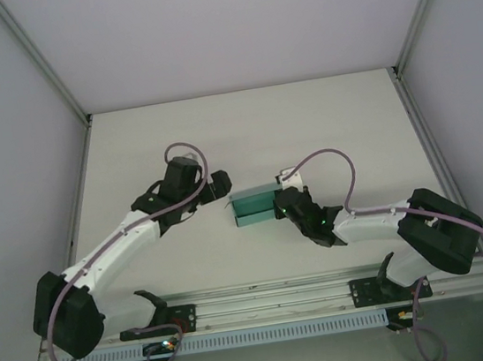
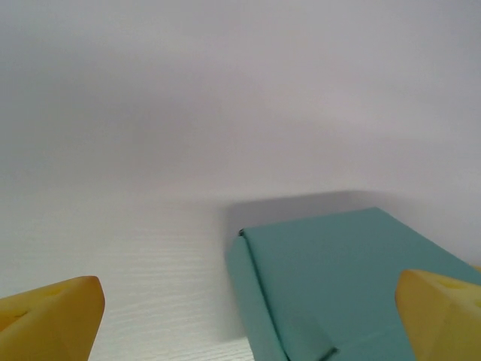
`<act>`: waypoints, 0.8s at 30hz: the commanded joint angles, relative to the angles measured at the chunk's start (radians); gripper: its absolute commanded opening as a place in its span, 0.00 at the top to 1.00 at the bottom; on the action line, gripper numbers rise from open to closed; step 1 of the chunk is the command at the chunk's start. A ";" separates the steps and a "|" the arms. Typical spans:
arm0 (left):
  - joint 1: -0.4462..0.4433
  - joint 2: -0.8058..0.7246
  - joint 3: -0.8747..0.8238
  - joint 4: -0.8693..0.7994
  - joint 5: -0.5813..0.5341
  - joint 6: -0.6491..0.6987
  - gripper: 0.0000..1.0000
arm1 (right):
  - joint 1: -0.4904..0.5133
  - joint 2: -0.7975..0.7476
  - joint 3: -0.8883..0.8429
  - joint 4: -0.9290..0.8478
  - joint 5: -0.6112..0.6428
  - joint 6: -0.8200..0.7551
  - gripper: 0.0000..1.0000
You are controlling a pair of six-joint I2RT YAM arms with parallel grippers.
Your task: Assemble paper box
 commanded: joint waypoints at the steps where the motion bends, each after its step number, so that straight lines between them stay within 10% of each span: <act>1: 0.010 0.055 -0.055 0.077 0.096 -0.073 0.00 | 0.024 0.013 -0.026 -0.045 0.006 -0.006 0.96; 18: -0.042 0.239 -0.196 0.377 0.257 -0.201 0.42 | 0.111 -0.044 -0.060 -0.147 0.039 0.064 0.78; 24: -0.050 0.282 -0.214 0.395 0.243 -0.194 0.56 | 0.118 -0.148 -0.077 -0.295 -0.032 0.111 0.55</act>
